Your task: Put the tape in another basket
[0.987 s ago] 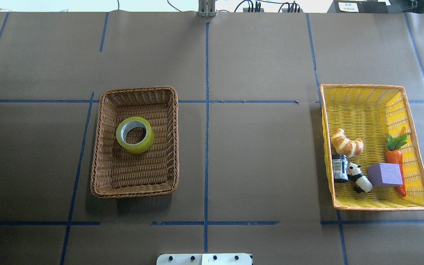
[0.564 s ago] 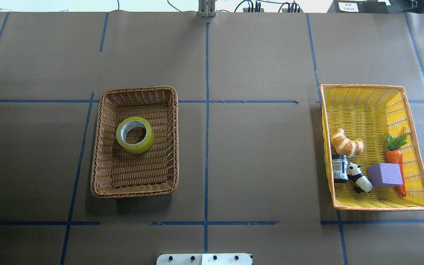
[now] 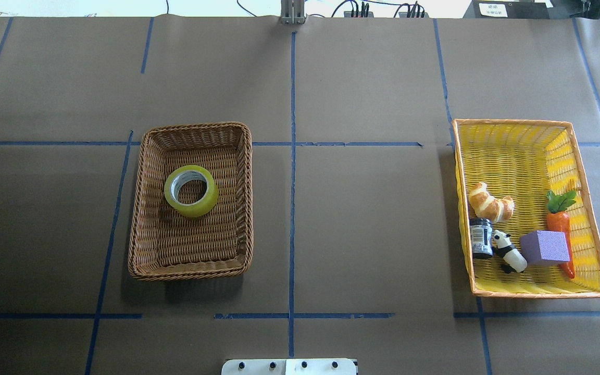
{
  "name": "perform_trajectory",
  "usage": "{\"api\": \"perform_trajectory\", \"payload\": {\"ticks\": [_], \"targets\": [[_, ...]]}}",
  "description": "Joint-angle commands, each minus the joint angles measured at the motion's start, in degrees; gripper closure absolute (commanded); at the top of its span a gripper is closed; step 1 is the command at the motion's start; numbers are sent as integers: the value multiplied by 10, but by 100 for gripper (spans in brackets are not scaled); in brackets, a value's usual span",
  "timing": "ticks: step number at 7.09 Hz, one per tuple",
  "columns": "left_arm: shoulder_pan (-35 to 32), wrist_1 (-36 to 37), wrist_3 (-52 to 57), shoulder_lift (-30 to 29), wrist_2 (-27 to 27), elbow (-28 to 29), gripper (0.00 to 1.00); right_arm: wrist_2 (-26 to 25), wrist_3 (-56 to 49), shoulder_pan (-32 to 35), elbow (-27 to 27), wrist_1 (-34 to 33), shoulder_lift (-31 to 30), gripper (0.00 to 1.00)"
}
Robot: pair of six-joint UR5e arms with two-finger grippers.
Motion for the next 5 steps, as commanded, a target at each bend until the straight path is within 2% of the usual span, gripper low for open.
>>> {"api": "perform_trajectory", "payload": {"ticks": [1, 5], "targets": [[0, 0, 0, 1, 0, 0, 0, 0, 1, 0, 1, 0, 1, 0], [0, 0, -2, 0, 0, 0, 0, 0, 5, 0, 6, 0, 2, 0]]}}
